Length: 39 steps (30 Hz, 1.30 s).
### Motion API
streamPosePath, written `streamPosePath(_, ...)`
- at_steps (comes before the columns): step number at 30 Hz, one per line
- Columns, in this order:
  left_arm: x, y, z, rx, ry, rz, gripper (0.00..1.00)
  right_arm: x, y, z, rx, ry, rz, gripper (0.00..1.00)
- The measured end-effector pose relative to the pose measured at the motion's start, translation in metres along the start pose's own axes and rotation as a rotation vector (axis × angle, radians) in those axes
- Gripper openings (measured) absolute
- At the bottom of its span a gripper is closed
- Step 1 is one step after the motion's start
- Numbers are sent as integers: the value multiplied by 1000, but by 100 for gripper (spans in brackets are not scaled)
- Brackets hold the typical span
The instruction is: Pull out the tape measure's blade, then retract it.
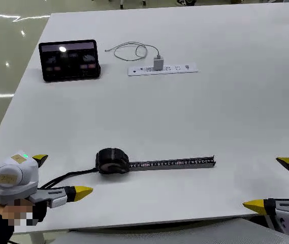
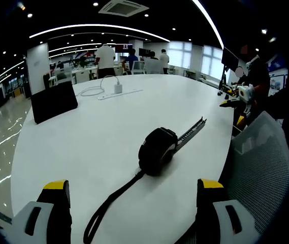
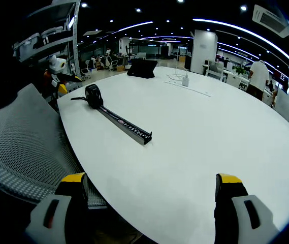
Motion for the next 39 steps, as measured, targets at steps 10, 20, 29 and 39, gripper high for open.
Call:
streamPosePath(10, -1, 2, -2, 6, 10, -9, 100, 0, -9, 0, 38, -9, 36, 100)
streamPosePath(20, -4, -6, -1, -3, -18, 12, 100, 3, -17, -3, 82, -43, 85, 100)
streamPosePath(29, -15, -27, -18, -11, -45, 24, 100, -4, -39, -12, 91, -65, 136, 100)
streamPosePath(39, -26, -46, -40, -6, -36, 56, 100, -4, -59, -30, 110, -108, 217, 100)
Point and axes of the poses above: the centre of the closed fingertips' face, and the gripper's own axes: z roughly backward along the fingers, x roughly to its left, y roughly out of its underside, the point moved 9 cm from there along z, roughly backward along the fingers, and after that the axes turned 9 degrees about -z, right-handed, at the moved point
